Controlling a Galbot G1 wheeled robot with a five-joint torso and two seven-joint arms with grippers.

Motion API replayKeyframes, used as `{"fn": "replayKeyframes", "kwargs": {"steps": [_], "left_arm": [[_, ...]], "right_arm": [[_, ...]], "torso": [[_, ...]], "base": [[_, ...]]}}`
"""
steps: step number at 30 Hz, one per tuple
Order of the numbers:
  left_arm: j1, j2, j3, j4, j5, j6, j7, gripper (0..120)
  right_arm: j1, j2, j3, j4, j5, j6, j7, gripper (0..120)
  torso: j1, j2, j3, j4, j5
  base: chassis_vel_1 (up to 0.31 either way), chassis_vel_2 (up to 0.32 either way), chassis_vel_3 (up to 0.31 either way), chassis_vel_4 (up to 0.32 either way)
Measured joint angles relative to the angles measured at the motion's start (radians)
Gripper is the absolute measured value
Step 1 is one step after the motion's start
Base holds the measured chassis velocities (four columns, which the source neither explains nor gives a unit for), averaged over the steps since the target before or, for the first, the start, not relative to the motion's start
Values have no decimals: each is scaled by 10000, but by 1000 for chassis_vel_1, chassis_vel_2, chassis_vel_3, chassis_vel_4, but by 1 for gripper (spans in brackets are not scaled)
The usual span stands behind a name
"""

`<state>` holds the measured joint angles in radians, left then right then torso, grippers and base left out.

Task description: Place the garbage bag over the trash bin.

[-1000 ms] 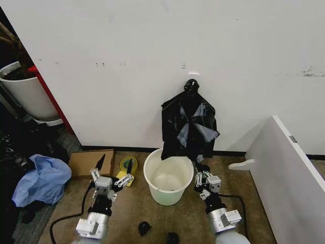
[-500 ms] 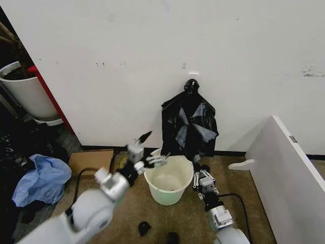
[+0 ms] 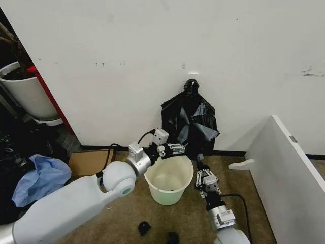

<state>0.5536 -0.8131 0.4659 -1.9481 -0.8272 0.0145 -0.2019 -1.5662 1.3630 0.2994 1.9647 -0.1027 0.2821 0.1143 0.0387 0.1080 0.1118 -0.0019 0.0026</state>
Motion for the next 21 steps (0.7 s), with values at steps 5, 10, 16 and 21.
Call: {"fn": "replayKeyframes", "kwargs": {"steps": [5,10,16,21], "left_arm": [[77,-41,30,142,-25,-17,96,77],[242,-335,38,394,90,-46,200,55],[121,-529,143,635,89,-48,188,35],[101,-633,128,733,22,-36,61,19]], "right_arm": [[-58,33,-24,40,-12,11,0,0],[-140,45,-50,148,-55,14,4,0],[-232,30,-53,281,-69,12,8,0],[-283,35,-48,319,-85,11,18,0]], "torso": [[0,0,0,1,1],[0,0,0,0,0],[0,0,-1,-1,2],[0,0,0,0,0]], "base": [[0,0,0,0],[0,0,0,0],[0,0,0,0],[0,0,0,0]]}}
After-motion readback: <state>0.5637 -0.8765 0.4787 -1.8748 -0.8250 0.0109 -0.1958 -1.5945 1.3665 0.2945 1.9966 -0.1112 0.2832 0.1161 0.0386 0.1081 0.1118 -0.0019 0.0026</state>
